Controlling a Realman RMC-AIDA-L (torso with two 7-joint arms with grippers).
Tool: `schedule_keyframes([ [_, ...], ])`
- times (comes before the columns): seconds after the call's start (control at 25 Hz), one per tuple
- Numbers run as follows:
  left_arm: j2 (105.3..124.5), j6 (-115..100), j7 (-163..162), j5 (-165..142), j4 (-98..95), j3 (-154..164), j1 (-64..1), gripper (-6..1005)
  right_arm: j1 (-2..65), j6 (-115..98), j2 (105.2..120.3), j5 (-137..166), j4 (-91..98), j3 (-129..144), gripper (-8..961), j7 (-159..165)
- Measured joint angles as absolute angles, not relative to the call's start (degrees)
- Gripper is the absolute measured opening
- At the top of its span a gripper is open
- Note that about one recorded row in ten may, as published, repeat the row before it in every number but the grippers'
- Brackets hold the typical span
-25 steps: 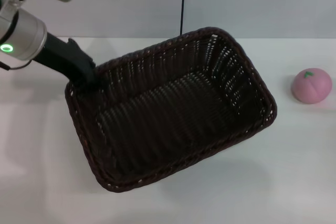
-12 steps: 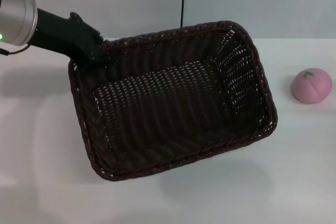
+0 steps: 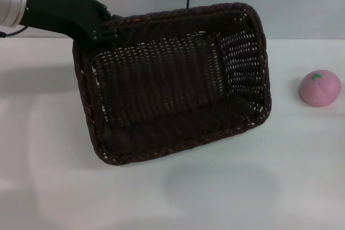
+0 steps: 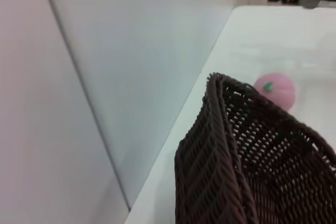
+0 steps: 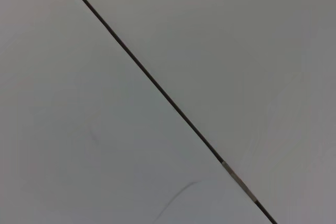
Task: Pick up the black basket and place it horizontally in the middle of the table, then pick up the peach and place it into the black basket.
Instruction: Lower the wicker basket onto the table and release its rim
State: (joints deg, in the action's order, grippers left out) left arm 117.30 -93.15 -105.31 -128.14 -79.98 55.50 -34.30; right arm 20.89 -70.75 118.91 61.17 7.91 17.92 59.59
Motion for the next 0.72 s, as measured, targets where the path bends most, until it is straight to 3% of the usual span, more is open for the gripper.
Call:
schedule_keyframes([
  [0.72, 114.62, -99.7, -95.4, -118.6, -70.9, 52.9, -38.2, 224, 20.6, -70.8, 118.91, 61.1, 7.2, 17.0, 602, 59.6],
])
